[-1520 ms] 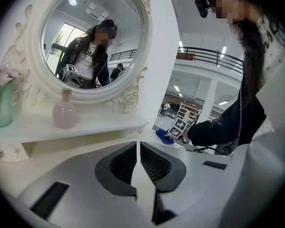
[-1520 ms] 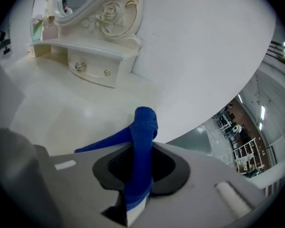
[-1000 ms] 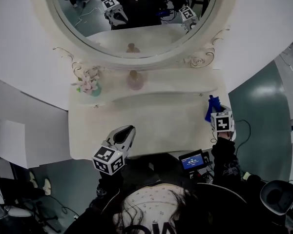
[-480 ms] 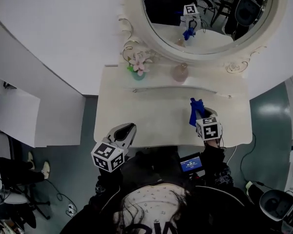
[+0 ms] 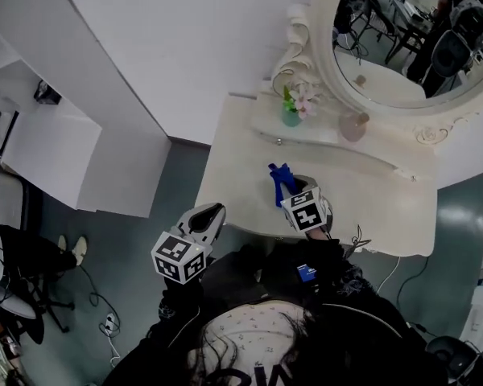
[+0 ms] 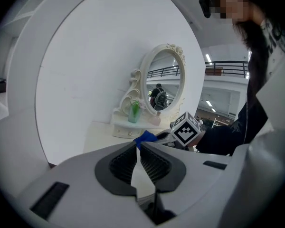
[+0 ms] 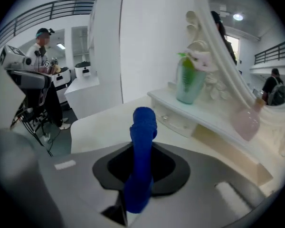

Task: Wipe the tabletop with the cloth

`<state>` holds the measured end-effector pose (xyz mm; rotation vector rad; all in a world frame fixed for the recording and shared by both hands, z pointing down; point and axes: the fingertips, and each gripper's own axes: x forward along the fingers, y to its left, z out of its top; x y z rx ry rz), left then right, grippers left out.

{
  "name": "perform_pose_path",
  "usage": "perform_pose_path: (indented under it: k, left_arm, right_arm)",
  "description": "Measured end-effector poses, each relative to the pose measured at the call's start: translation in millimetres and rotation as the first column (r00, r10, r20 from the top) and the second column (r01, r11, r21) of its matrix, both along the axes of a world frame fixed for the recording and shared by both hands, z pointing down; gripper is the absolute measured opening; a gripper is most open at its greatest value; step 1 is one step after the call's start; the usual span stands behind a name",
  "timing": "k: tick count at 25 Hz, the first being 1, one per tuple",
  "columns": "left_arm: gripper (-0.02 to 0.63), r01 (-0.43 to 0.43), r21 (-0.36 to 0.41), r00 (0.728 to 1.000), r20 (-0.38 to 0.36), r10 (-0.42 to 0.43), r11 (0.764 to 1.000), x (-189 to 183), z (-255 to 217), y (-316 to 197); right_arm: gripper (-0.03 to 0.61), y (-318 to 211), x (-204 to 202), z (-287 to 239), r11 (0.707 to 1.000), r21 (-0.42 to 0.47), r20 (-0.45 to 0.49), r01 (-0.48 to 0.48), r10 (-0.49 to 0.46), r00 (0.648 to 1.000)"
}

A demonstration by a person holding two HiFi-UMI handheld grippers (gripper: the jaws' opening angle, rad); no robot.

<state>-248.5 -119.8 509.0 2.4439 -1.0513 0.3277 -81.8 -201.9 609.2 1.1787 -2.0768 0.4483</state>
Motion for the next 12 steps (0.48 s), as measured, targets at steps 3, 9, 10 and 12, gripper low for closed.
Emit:
perform_pose_path:
  k: [3, 9, 10, 12]
  left_arm:
    - [0.003, 0.058, -0.005, 0.998, 0.005, -0.058, 0.998, -29, 0, 5]
    - [0.003, 0.146, -0.004, 0.989, 0.004, -0.146, 0.989, -69, 0, 21]
    - [0.003, 0.157, -0.004, 0.988, 0.007, -0.157, 0.988, -74, 0, 24]
    - [0.003, 0.177, -0.006, 0.984, 0.012, -0.177, 0.984, -85, 0, 28]
  right_arm:
    - [0.077, -2, -65, 4, 0.994, -0.012, 0.014, 0.111, -0.111, 0.994]
    - [0.077, 1, -165, 9, 0.958, -0.005, 0.020, 0.288, -0.287, 0.958]
    - [0.077, 0, -177, 12, 0.952, -0.006, 0.017, 0.307, -0.307, 0.952]
    - [0.077, 2, -195, 24, 0.939, -0.028, -0.008, 0.342, -0.343, 0.939]
